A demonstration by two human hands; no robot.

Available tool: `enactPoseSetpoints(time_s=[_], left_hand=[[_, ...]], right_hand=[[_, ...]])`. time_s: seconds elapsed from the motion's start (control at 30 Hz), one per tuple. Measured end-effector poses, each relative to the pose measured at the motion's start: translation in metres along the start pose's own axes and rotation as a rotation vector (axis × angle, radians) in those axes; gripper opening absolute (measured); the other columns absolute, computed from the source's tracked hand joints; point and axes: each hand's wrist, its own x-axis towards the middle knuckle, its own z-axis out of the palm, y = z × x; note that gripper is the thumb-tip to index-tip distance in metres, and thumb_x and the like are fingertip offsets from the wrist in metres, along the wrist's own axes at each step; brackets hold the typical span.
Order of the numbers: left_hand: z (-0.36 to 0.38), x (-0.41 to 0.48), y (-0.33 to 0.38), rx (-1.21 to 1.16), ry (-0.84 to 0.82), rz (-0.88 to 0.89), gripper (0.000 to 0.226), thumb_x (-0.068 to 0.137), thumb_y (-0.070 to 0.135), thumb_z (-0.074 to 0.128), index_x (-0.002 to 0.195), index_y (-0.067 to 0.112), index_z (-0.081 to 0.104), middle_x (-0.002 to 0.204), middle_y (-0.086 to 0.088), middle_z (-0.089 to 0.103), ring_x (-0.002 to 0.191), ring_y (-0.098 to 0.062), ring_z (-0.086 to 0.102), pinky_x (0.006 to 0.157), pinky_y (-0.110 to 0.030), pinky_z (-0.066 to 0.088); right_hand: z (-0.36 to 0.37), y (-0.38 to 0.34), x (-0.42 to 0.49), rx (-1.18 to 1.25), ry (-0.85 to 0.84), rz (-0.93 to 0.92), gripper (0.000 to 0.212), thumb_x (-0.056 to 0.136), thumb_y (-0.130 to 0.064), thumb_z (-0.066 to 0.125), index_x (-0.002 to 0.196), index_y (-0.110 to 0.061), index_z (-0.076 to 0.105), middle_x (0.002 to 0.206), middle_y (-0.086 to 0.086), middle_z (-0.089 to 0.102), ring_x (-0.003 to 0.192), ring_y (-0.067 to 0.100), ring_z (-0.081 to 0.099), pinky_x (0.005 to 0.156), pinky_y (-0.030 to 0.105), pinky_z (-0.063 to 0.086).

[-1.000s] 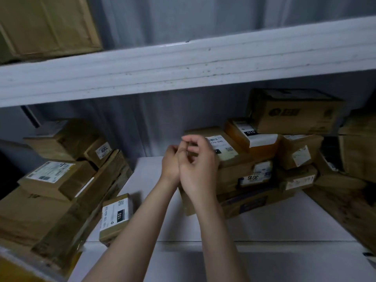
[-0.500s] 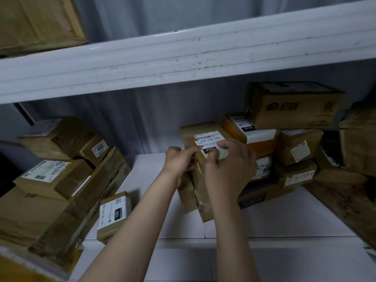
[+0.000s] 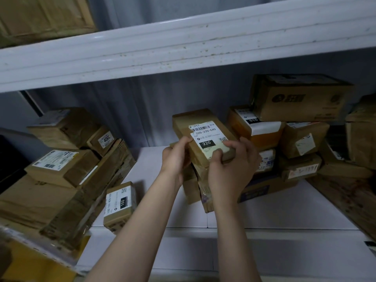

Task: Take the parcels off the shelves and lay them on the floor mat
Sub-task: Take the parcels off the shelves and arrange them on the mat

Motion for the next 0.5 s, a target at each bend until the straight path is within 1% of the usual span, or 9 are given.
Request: enactPoseSetpoints(time_s=[0.03,0.1,0.17,0.23,0.27,0.33,0.4,0.5], left_hand=[[0.0,-0.003,-0.001,-0.012,0.006,0.001,0.022,0.087,0.027,0.066,0.092,0.005,0.069,0.087,-0.009,0.077,0.058,-0.011,0.07,0.046,-0.016,0.048],[0.001,-0.006,-0.004,-0.043,0.036,0.007,0.021,0.085,0.026,0.068,0.088,0.005,0.067,0.084,-0.009,0.076,0.055,-0.011,0.069,0.042,-0.015,0.046],[0.002,-0.009,-0.005,-0.061,0.058,0.0,0.022,0.085,0.025,0.068,0.094,0.005,0.064,0.073,-0.006,0.074,0.05,-0.01,0.067,0.04,-0.015,0.044],[0.005,-0.012,-0.005,-0.067,0.057,-0.015,0.029,0.084,0.023,0.068,0.102,0.0,0.064,0.063,-0.001,0.071,0.045,-0.008,0.064,0.038,-0.014,0.042],[0.006,-0.013,-0.006,-0.066,0.055,-0.021,0.035,0.084,0.023,0.068,0.108,-0.002,0.065,0.061,0.001,0.07,0.044,-0.007,0.063,0.038,-0.013,0.041],[0.008,-0.016,-0.008,-0.065,0.041,-0.03,0.043,0.084,0.024,0.068,0.119,-0.002,0.064,0.061,0.002,0.07,0.044,-0.007,0.062,0.039,-0.014,0.042],[0.009,-0.019,-0.011,-0.065,0.023,-0.037,0.045,0.084,0.025,0.068,0.121,0.0,0.063,0.065,0.0,0.072,0.047,-0.009,0.065,0.04,-0.016,0.044],[0.011,-0.025,-0.015,-0.084,0.019,-0.044,0.044,0.085,0.026,0.067,0.122,0.001,0.063,0.075,-0.004,0.075,0.051,-0.011,0.068,0.041,-0.017,0.046]], right_hand=[[0.0,0.0,-0.001,0.002,0.015,0.02,0.027,0.08,-0.012,0.069,0.107,-0.014,0.066,0.136,0.006,0.051,0.129,0.025,0.041,0.099,0.04,0.046],[-0.001,0.001,-0.002,0.016,0.032,0.05,0.036,0.08,-0.015,0.069,0.115,-0.013,0.06,0.138,0.008,0.048,0.128,0.025,0.042,0.095,0.032,0.044],[-0.002,0.005,-0.002,0.052,0.019,0.074,0.044,0.081,-0.017,0.069,0.122,-0.014,0.052,0.133,0.007,0.048,0.12,0.021,0.049,0.084,0.021,0.045],[-0.005,0.009,-0.001,0.13,-0.007,0.135,0.048,0.083,-0.02,0.07,0.125,-0.018,0.047,0.125,-0.001,0.05,0.108,0.013,0.052,0.073,0.009,0.039],[-0.006,0.012,-0.001,0.176,-0.019,0.173,0.05,0.084,-0.022,0.07,0.126,-0.02,0.045,0.121,-0.005,0.051,0.104,0.011,0.054,0.071,0.007,0.039],[-0.008,0.016,0.0,0.238,-0.034,0.241,0.052,0.086,-0.028,0.07,0.129,-0.021,0.042,0.118,-0.006,0.054,0.102,0.013,0.058,0.068,0.01,0.041],[-0.008,0.021,0.0,0.277,-0.038,0.29,0.054,0.087,-0.032,0.07,0.132,-0.021,0.042,0.12,-0.002,0.058,0.104,0.017,0.059,0.069,0.013,0.042],[-0.008,0.022,-0.001,0.3,-0.04,0.308,0.055,0.089,-0.037,0.068,0.135,-0.02,0.044,0.127,-0.002,0.058,0.11,0.016,0.058,0.073,0.011,0.04]])
